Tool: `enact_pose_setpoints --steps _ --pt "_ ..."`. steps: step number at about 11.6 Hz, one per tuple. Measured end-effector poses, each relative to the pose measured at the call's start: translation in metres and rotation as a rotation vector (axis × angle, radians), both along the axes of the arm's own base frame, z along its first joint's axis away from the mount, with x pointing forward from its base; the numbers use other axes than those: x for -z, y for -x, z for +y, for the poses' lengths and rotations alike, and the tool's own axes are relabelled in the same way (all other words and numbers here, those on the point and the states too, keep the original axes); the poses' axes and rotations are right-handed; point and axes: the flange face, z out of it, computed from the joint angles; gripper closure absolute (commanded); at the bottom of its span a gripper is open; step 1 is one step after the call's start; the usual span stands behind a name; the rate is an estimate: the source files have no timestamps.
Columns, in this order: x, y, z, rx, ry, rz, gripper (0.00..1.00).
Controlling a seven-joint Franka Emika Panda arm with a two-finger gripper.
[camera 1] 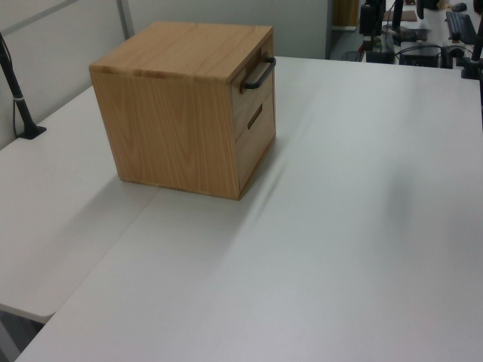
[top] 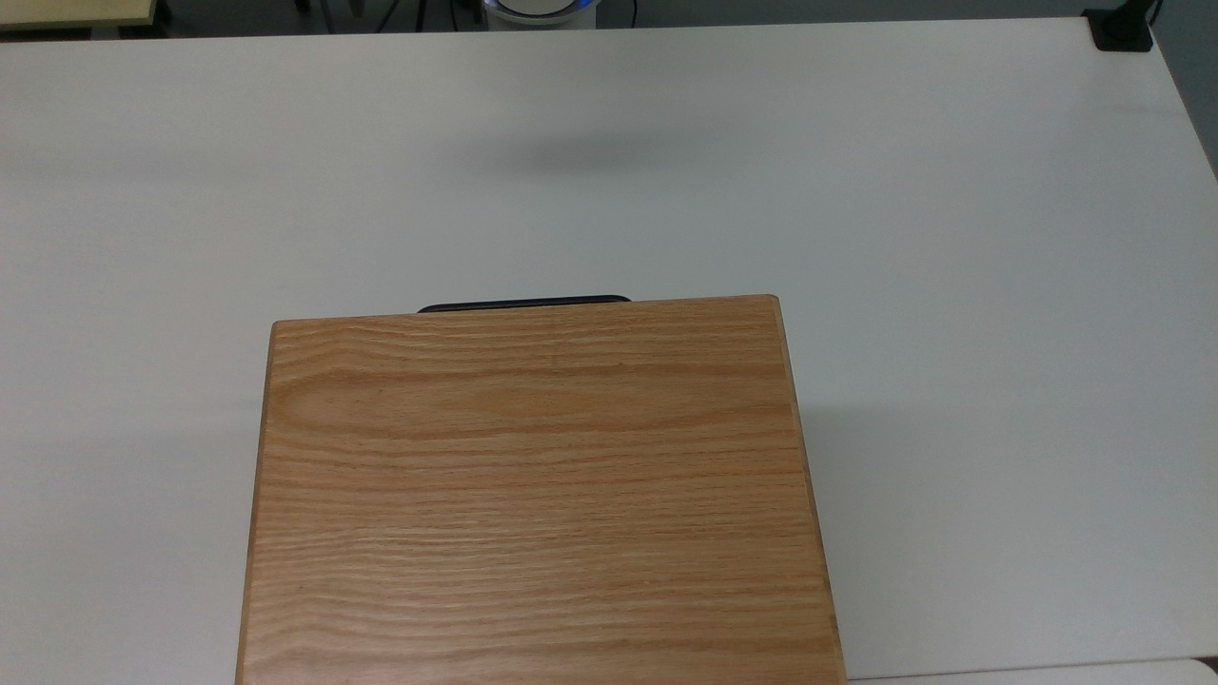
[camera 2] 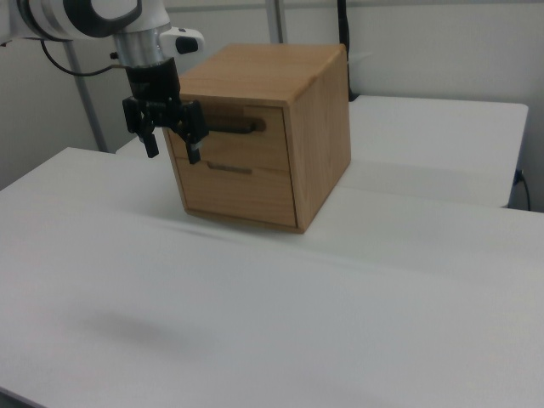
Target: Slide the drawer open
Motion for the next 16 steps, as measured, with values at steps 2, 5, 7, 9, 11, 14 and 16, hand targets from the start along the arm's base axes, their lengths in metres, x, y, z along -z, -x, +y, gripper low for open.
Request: enact_pose_setpoints --steps 2,5,7,9,11,14,16 --pt "0.0015 0.0021 0.002 -0.003 -0.001 0.019 0.0" --pt "0.0036 0.0051 0.0033 -0.003 -0.002 0.046 0.0" --pt "0.0032 0.0051 0.0033 -0.003 -0.002 0.045 0.0" --pt "0.002 0.0054 0.0032 -0.003 -0.002 0.043 0.0" --pt "0.0014 0.0054 0.0032 -0.003 -0.002 0.041 0.0" --pt "0.0014 0.0054 0.0032 -0.003 -0.002 0.041 0.0" --pt "0.0014 0.0054 0.0035 -0.004 -0.002 0.041 0.0"
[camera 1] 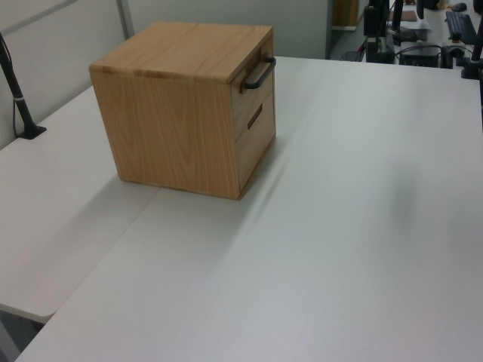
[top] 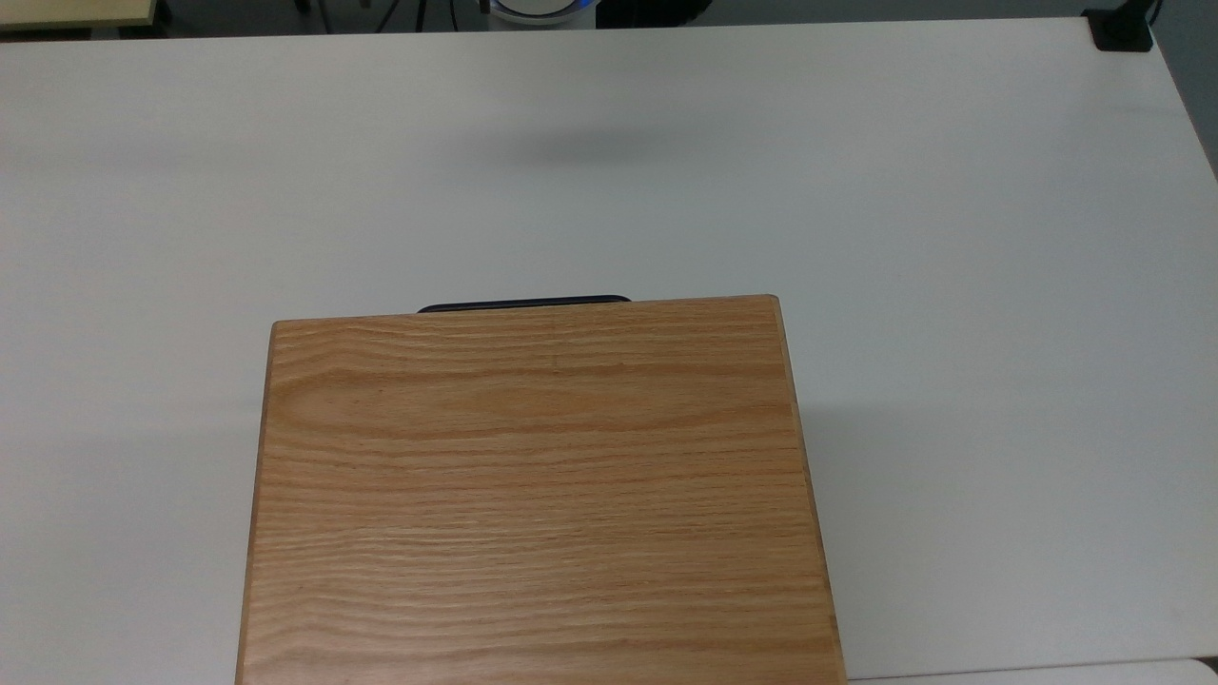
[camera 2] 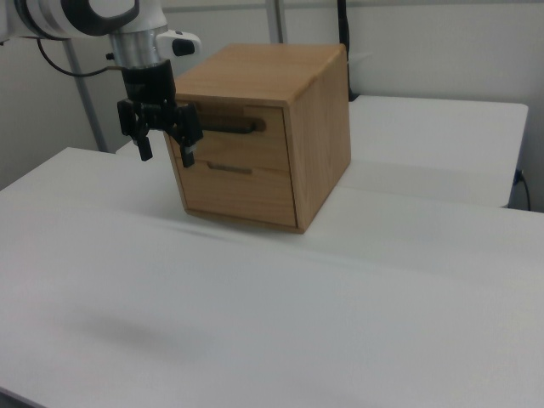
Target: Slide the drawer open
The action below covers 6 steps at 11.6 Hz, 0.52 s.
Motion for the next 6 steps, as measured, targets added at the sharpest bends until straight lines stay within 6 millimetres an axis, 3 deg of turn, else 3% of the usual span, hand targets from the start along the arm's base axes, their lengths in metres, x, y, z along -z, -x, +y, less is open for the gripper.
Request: enact_pose_setpoints --steps 6 --pt "0.0014 -0.0004 0.0088 0.064 0.006 -0.001 0.0"
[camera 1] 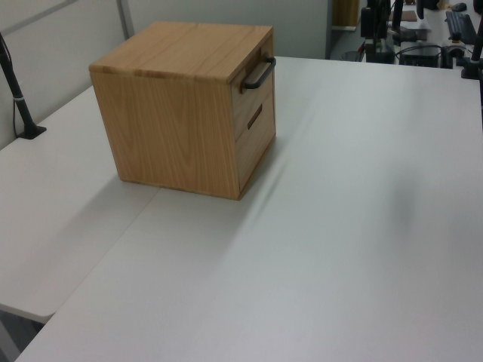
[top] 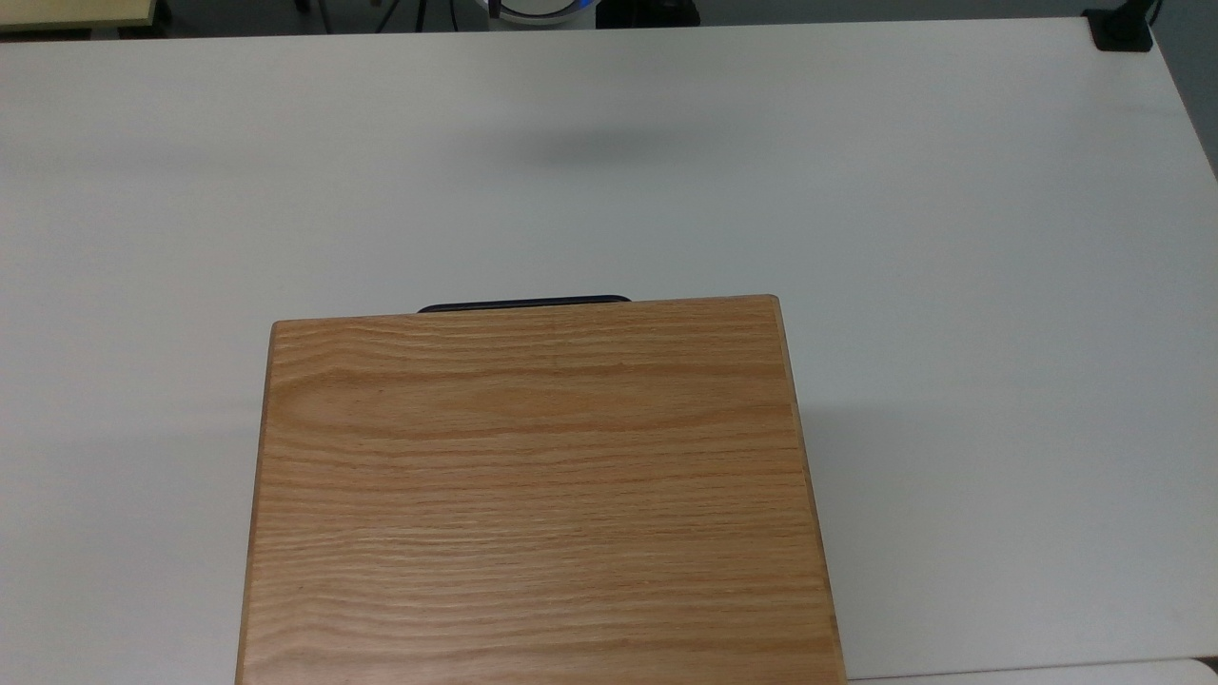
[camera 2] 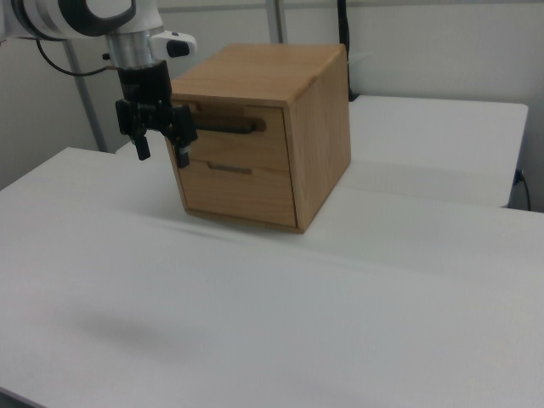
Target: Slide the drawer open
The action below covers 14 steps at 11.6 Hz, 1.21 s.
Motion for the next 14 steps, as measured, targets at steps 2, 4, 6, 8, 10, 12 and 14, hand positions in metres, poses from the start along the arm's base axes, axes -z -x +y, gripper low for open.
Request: enact_pose_setpoints --steps 2,4,6,8,10,12,14 --pt "0.001 0.0 0.001 0.0 0.0 0.002 0.0" --pt "0.004 -0.002 0.001 -0.006 0.0 0.008 0.0" --pt "0.005 -0.002 0.001 -0.02 -0.002 0.01 0.0" --pt "0.005 -0.002 0.001 -0.021 -0.002 0.01 0.0" --pt "0.005 -0.007 0.001 -0.024 -0.001 -0.018 0.0" --pt "0.01 -0.016 0.004 -0.027 -0.013 -0.048 0.0" --pt "0.016 -0.021 0.008 -0.028 -0.044 -0.051 0.0"
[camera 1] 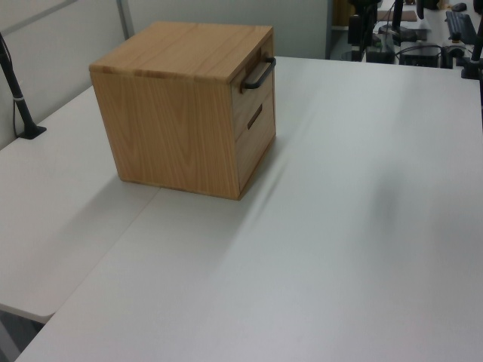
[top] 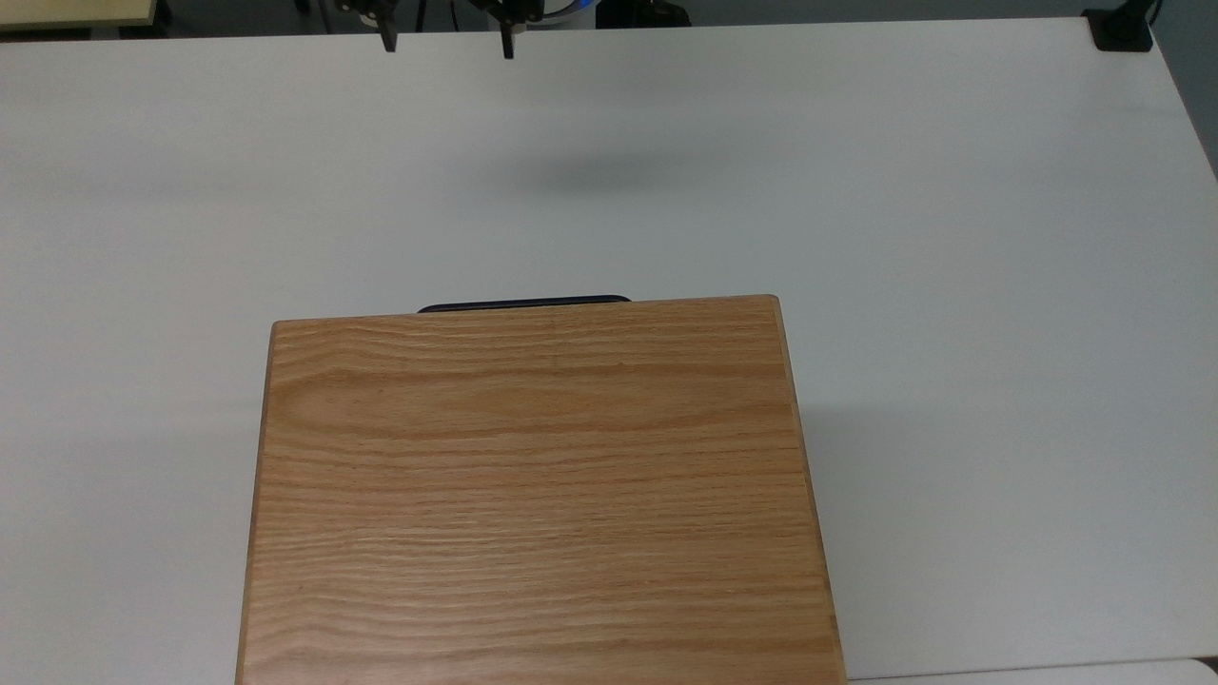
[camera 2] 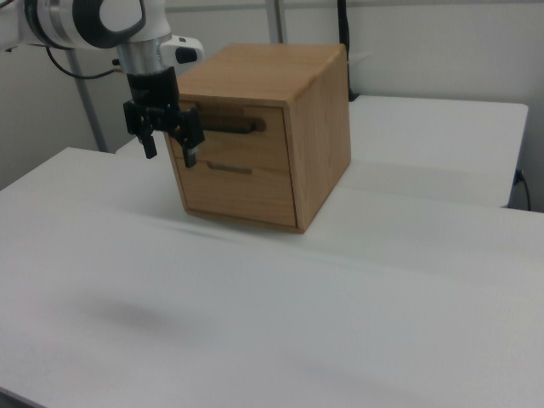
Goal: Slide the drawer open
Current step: 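Move the gripper down onto the black handle of the upper drawer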
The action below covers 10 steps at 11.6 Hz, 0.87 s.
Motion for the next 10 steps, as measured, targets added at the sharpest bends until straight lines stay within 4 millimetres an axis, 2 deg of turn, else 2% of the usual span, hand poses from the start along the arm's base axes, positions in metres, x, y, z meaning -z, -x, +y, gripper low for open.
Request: enact_pose_setpoints --steps 2,4,6,8,10 --pt "-0.003 -0.005 0.009 0.072 -0.049 -0.037 0.0" --pt "-0.006 -0.015 0.018 0.301 -0.129 -0.093 0.0" --pt "-0.007 -0.028 0.016 0.568 -0.219 -0.137 0.0" --pt "-0.009 -0.038 0.019 0.78 -0.284 -0.166 0.06" --pt "-0.003 -0.054 0.029 0.973 -0.351 -0.223 0.07"
